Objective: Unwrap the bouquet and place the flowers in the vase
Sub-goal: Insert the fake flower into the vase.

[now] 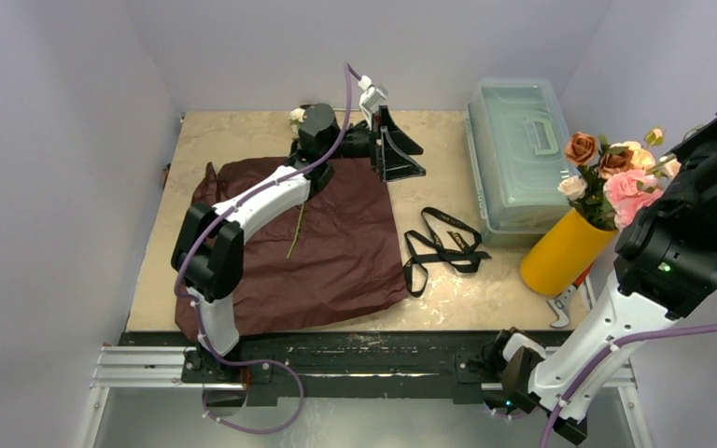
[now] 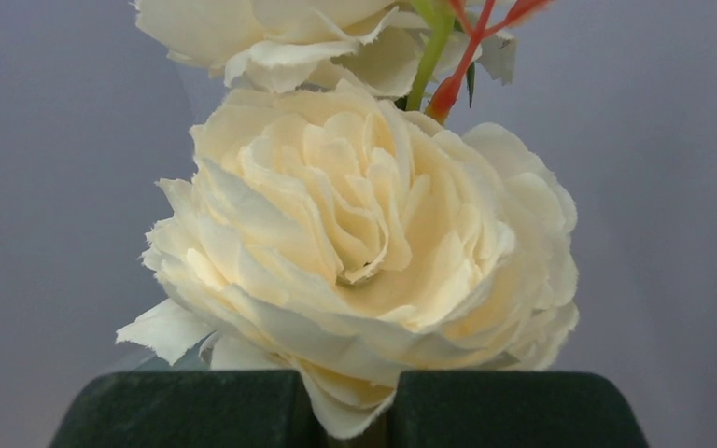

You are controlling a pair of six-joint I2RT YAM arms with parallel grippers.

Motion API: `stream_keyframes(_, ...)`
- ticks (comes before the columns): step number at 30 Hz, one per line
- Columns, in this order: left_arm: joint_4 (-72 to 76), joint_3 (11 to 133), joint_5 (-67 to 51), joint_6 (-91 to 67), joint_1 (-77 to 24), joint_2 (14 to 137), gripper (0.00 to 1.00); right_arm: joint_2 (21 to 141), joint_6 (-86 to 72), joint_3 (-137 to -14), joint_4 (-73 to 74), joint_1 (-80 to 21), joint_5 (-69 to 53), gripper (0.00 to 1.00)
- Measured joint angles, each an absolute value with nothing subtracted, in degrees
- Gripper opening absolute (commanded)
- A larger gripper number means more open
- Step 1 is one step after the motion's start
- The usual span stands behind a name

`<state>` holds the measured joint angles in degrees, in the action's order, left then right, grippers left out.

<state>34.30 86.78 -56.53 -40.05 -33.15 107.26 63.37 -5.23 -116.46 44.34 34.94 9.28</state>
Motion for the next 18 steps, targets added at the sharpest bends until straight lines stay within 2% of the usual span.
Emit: stream_keyframes(18,32.8,86.8,-56.6,-39.1,-33.2,107.3,1.0,66.7,-3.2,-133.8,59.8,34.9,8.0,0.0)
